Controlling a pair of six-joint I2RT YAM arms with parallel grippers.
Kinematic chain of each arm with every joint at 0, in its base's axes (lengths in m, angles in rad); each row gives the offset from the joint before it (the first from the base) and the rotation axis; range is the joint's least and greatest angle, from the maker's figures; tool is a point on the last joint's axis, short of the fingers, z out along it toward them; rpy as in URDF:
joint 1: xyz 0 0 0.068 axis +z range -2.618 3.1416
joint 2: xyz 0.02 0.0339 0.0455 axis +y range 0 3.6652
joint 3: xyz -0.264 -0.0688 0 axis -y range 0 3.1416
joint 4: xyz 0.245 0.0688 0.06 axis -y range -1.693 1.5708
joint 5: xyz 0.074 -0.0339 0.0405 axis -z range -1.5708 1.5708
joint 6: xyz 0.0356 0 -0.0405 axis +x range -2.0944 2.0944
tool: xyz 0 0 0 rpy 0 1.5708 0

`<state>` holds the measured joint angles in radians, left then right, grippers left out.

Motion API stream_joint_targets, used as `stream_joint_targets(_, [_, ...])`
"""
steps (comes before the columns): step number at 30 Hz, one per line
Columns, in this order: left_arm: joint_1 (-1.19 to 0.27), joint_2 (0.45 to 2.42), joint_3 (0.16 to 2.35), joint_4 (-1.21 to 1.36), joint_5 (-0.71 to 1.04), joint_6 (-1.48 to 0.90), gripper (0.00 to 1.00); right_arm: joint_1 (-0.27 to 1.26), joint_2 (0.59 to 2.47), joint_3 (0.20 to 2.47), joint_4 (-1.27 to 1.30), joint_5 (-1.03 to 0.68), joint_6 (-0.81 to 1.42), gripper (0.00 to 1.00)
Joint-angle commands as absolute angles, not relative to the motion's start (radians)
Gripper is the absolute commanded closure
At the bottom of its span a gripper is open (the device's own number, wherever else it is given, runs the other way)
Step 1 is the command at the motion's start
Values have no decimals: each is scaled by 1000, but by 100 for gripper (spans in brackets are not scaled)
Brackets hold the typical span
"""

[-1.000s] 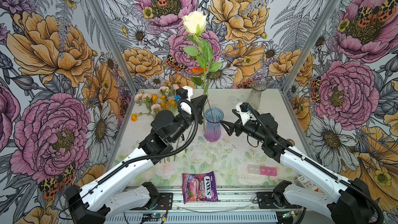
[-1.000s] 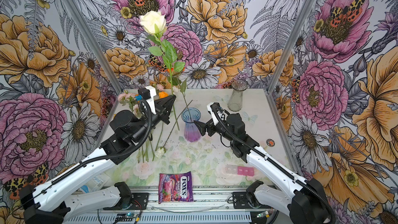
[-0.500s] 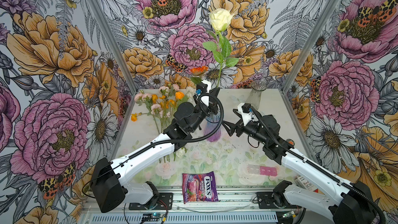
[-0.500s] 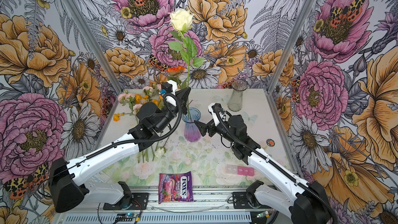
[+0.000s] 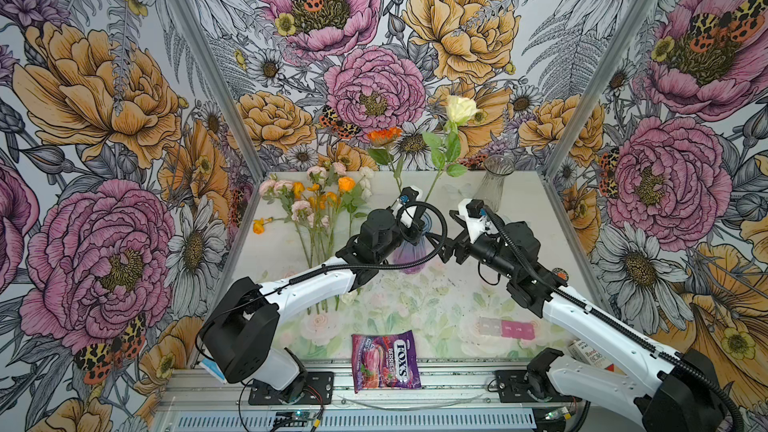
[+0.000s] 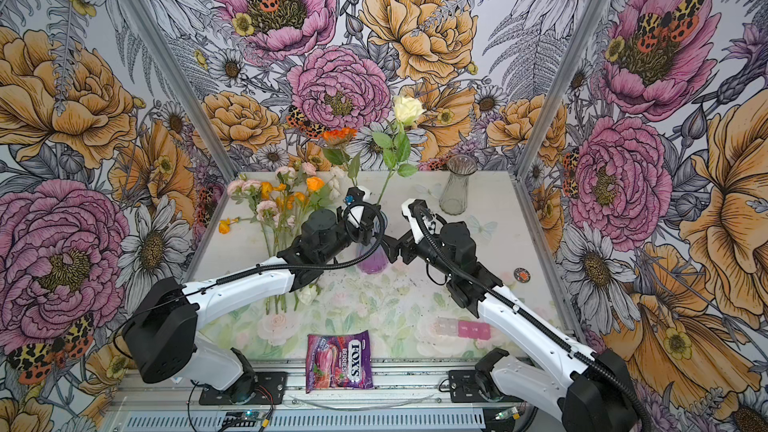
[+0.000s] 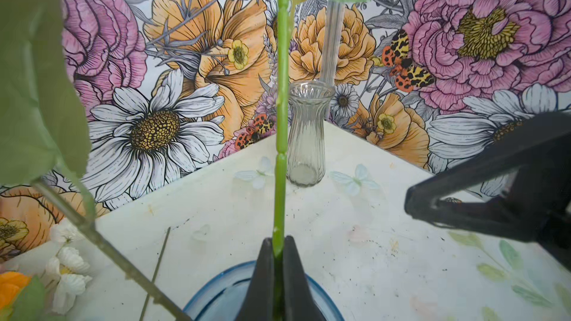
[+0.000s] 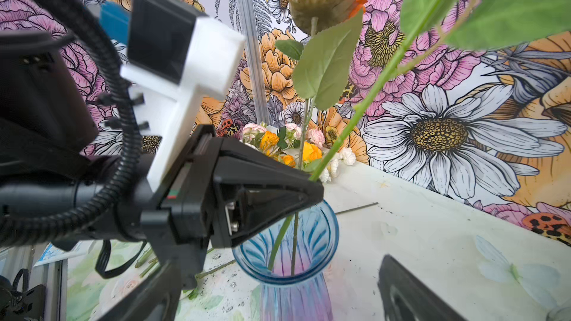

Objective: Arrange the flowers into the vase
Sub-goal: 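Lower the cream rose stem into the vase and open the left gripper, then return the left gripper to the bundle and grasp another stem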

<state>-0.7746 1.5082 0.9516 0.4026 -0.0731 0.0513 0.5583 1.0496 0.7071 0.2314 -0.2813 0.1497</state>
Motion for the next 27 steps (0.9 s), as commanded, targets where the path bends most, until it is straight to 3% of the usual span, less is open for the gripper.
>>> stream_joint_targets(1, [-773,1507,935,459,-42,36,100,558,1060,702,274,-270,153,0])
stream_joint_targets(14, [-770,1390,881,372,-86,44,67,557,1059,703,275,-270,153,1])
stream_joint_targets(20, [-758,1227,824,313,-266,19,66,558,1055,703,268,-268,143,0])
stream_joint_targets(23, [-693,1166,782,252,-395,-80,64,566,1047,705,258,-255,128,1])
stream_joint_targets(27, [-538,1187,794,72,-406,-245,55,591,1053,740,178,-141,108,1])
